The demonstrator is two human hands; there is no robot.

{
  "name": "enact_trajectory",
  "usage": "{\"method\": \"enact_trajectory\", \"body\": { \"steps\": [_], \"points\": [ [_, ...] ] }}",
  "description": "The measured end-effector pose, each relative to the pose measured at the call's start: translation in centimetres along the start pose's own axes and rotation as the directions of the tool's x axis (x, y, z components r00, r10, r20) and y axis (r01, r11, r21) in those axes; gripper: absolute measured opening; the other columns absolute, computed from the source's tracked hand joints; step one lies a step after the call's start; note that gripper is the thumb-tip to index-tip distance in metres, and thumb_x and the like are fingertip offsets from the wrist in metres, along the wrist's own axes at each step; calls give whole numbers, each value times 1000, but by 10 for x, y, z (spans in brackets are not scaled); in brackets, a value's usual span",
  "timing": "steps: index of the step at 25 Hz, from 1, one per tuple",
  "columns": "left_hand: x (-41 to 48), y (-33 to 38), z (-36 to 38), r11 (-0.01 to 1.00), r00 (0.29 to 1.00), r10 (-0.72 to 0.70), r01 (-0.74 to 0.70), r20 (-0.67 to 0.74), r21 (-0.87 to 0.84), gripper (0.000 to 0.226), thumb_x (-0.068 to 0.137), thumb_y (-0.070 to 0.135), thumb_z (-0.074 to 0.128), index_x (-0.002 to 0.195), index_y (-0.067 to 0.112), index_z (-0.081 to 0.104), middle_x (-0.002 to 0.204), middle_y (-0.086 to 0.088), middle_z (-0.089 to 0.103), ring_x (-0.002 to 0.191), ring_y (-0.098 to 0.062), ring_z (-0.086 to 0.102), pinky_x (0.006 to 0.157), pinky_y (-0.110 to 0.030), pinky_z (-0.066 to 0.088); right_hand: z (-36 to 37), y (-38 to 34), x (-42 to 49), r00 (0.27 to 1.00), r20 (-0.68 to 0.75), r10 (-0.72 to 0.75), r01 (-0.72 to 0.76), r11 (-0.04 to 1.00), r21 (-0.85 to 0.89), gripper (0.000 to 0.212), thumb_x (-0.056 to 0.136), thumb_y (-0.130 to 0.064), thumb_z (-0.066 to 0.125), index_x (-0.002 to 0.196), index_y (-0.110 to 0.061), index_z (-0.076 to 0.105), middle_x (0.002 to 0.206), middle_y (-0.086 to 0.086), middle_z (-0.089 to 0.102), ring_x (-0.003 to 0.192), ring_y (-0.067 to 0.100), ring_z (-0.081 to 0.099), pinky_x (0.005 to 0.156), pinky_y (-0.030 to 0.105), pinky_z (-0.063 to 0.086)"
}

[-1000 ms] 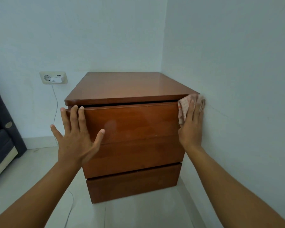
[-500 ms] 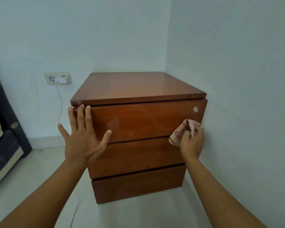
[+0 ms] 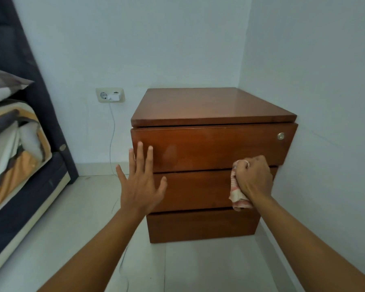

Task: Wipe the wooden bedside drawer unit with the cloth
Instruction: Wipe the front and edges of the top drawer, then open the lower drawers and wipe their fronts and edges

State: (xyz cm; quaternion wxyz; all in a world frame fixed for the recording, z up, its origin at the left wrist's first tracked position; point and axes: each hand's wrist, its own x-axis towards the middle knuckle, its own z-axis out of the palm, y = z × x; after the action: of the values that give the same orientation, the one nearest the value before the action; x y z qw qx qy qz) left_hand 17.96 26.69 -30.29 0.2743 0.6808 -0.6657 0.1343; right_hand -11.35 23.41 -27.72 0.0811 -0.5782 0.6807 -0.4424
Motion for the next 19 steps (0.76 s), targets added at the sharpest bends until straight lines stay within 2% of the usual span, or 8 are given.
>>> {"method": "enact_trajectory", "body": {
  "steps": [2, 4, 6, 8, 10, 11, 14, 19],
  "points": [
    [-6, -8, 15, 999, 998, -10, 7, 67, 45, 89, 91, 67, 31, 162, 27, -7, 168, 1, -24, 155, -27, -19, 117, -73, 7, 4, 0, -1, 991, 58, 119, -123, 990, 63, 56, 99, -51, 37, 61, -14, 55, 71, 8, 60, 57, 22, 53, 55, 27, 35],
    [1, -16, 22, 998, 995, -10, 3, 98, 70, 89, 91, 68, 28, 162, 27, -8, 167, 0, -24, 155, -27, -19, 118, -72, 5, 7, -1, 2, 983, 122, 136, -141, 989, 36, 65, 98, -66, 42, 60, -15, 53, 63, 4, 60, 55, 20, 56, 55, 27, 37],
    [8, -19, 24, 995, 994, 0, -11, 112, 101, 89, 91, 70, 27, 162, 28, -8, 168, 0, -22, 155, -29, -17, 118, -71, 4, 12, 0, 1, 989, 150, 22, -8, 996, -90, 45, 91, -63, 62, 77, -20, 58, 85, 1, 63, 63, 14, 59, 54, 24, 38],
    [16, -22, 25, 992, 993, 16, -31, 120, 125, 89, 90, 72, 27, 162, 30, -5, 169, -1, -17, 156, -30, -13, 118, -70, 3, 18, 0, -3, 966, 245, -87, 136, 972, -193, 30, 90, -41, 73, 111, -27, 58, 119, 0, 56, 75, 13, 60, 53, 19, 37],
    [20, -24, 25, 993, 993, 29, -42, 111, 111, 90, 89, 71, 31, 162, 30, -1, 170, -2, -13, 156, -31, -10, 118, -70, 3, 26, 3, -8, 912, 383, -146, 255, 933, -253, 58, 91, -30, 72, 143, -32, 45, 148, -1, 42, 94, 24, 66, 63, 21, 48],
    [20, -25, 25, 994, 994, 27, -38, 102, 100, 89, 89, 70, 33, 162, 30, 2, 170, -2, -11, 157, -32, -7, 118, -68, 4, 31, 5, -10, 887, 440, -140, 287, 914, -287, 70, 91, -31, 71, 152, -33, 36, 159, -2, 33, 108, 31, 66, 75, 29, 54],
    [3, -28, 31, 999, 995, -13, 8, 98, 52, 82, 90, 65, 36, 161, 29, 16, 170, -6, 11, 156, -33, 11, 119, -67, 14, 44, 12, -11, 821, 567, -62, 325, 867, -377, 91, 92, -35, 68, 163, -33, 12, 173, -1, 7, 131, 41, 55, 103, 49, 50],
    [-12, -31, 50, 991, 965, -118, 101, 235, 85, 77, 92, 70, 26, 159, 34, 16, 167, -7, 20, 153, -34, 21, 117, -65, 21, 54, 12, -8, 793, 609, -13, 353, 825, -442, 103, 93, -37, 68, 164, -35, -6, 174, 1, -9, 132, 39, 55, 102, 46, 50]
  ]
}}
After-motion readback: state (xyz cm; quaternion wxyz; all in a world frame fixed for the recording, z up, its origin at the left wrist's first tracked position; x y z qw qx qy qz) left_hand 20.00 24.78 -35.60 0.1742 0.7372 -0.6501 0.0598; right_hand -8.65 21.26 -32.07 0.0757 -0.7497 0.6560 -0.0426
